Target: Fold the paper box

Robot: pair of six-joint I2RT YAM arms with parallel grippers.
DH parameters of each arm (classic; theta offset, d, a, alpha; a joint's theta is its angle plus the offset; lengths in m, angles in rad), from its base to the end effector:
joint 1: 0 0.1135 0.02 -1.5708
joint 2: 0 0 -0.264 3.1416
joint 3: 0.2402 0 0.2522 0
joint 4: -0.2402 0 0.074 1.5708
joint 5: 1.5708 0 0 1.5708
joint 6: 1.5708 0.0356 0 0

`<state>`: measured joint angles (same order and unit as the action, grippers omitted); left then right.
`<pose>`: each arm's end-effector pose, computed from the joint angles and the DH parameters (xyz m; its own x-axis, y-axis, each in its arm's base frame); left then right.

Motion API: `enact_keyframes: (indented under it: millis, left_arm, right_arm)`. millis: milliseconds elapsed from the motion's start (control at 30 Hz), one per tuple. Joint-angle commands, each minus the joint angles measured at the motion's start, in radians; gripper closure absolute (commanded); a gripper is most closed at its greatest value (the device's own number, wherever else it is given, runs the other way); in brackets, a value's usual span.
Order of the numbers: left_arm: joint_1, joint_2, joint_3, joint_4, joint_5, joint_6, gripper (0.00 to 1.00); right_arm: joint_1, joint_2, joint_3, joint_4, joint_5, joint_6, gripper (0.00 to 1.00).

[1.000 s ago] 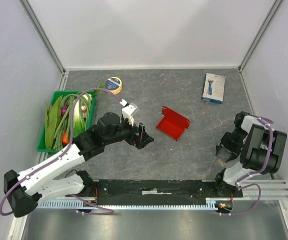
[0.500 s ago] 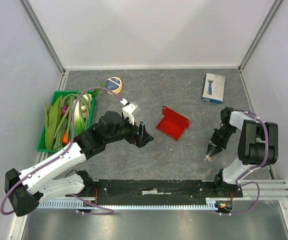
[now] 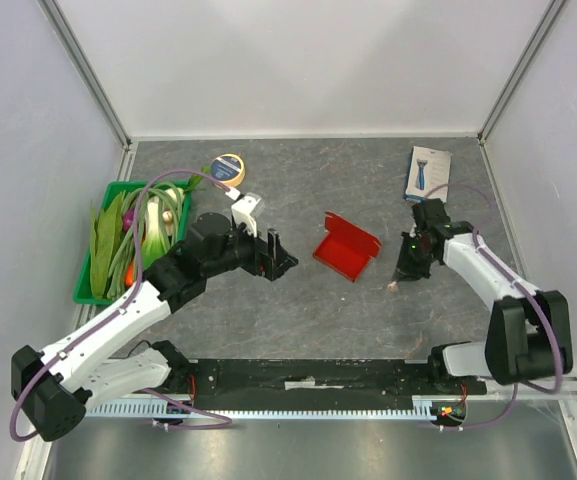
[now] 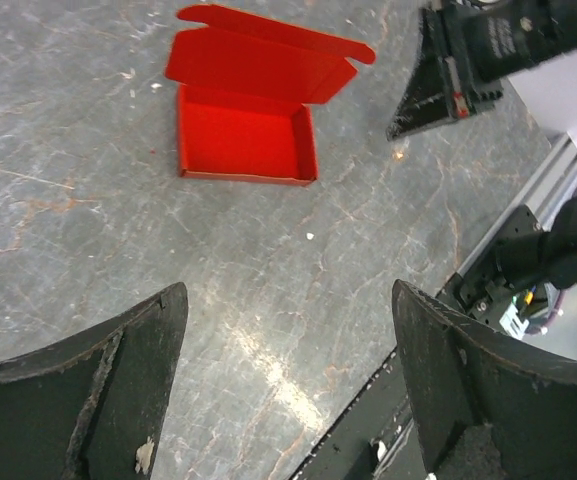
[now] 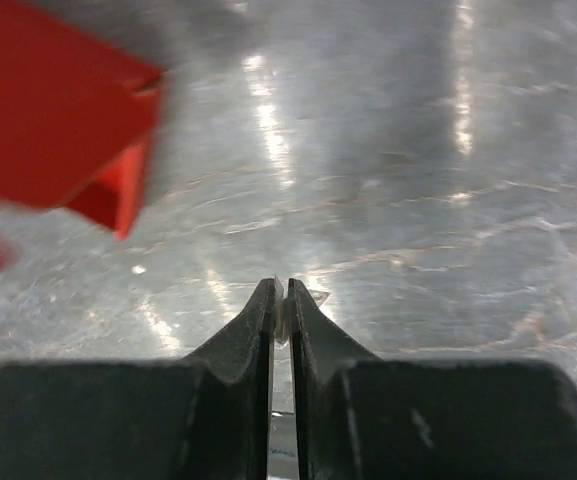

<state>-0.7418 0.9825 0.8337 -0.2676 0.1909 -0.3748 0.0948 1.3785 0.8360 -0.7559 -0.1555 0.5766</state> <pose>0.1608 -0.1565 0.3121 -0.5672 0.0322 -0.8230 0.6272 0.6645 -0.4062 0.2381 0.0282 0.1924 -0.8774 0.4576 -0.1442 0.4096 0.8709 0.2717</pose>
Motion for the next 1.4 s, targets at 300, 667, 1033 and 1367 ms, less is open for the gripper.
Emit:
enact_keyframes:
  millis: [300,667,1033,1367]
  left_arm:
    - [0.223,-0.071,-0.090,0.100,0.179,-0.186,0.14]
    - [0.223,-0.265,-0.173,-0.010,0.217,-0.265,0.15]
    - [0.223,0.153,0.011,0.131,0.202,-0.211,0.14]
    - [0.226,0.493,0.070,0.637,0.234,-0.158,0.18]
  right_arm:
    - [0.580,0.067,0.268,0.263,0.433,0.042,0.85]
    - [0.592,0.231,0.348,0.279,0.557,-0.069,0.47]
    - [0.486,-0.050,0.281,0.214,0.436,-0.225,0.28]
    - [0.258,-0.202,0.043,0.294,0.203,-0.342,0.37]
